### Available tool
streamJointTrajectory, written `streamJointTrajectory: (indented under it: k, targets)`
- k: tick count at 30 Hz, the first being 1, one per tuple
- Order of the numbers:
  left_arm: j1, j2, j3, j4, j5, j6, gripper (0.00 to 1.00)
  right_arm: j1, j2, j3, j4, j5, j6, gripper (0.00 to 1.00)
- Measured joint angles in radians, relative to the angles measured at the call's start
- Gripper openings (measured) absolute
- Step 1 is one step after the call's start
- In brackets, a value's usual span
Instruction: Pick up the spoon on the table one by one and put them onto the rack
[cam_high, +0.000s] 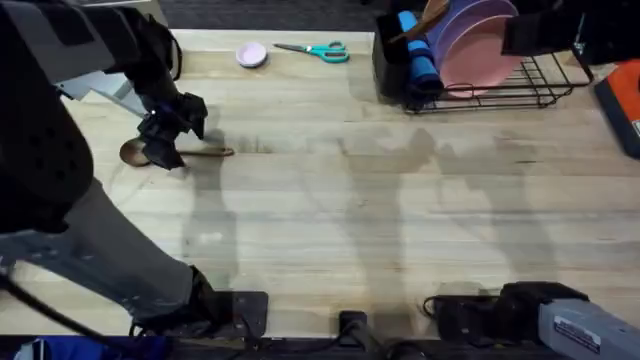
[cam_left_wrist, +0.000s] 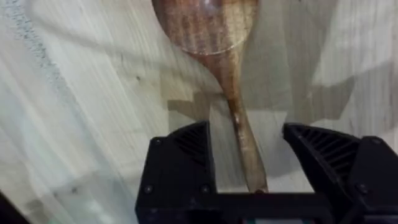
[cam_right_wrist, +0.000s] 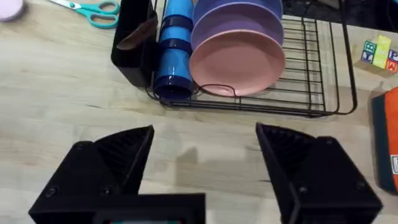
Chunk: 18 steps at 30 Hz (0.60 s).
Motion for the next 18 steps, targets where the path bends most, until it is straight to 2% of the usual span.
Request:
streamJointTrajectory:
  k: [5,8,10,15,18]
  targets:
    - [-0.001,-0.039,-0.070,0.072,-0.007,0.001,0.682,0.000,0.000,0.000,0.000,0.000,0.000,0.996]
    - [-0.006,-0.049,-0.084,0.089,-0.019,0.000,0.595,0.000,0.000,0.000,0.000,0.000,0.000,0.996]
    - [-0.006,-0.050,-0.087,0.094,-0.029,0.000,0.494,0.000,0.001,0.000,0.000,0.000,0.000,0.996]
    - [-0.006,-0.050,-0.089,0.105,-0.052,-0.005,0.161,0.000,0.025,0.001,0.000,0.000,0.000,0.996]
    - [-0.006,-0.050,-0.089,0.112,-0.063,-0.008,0.058,0.000,0.044,0.001,-0.001,0.000,0.000,0.996]
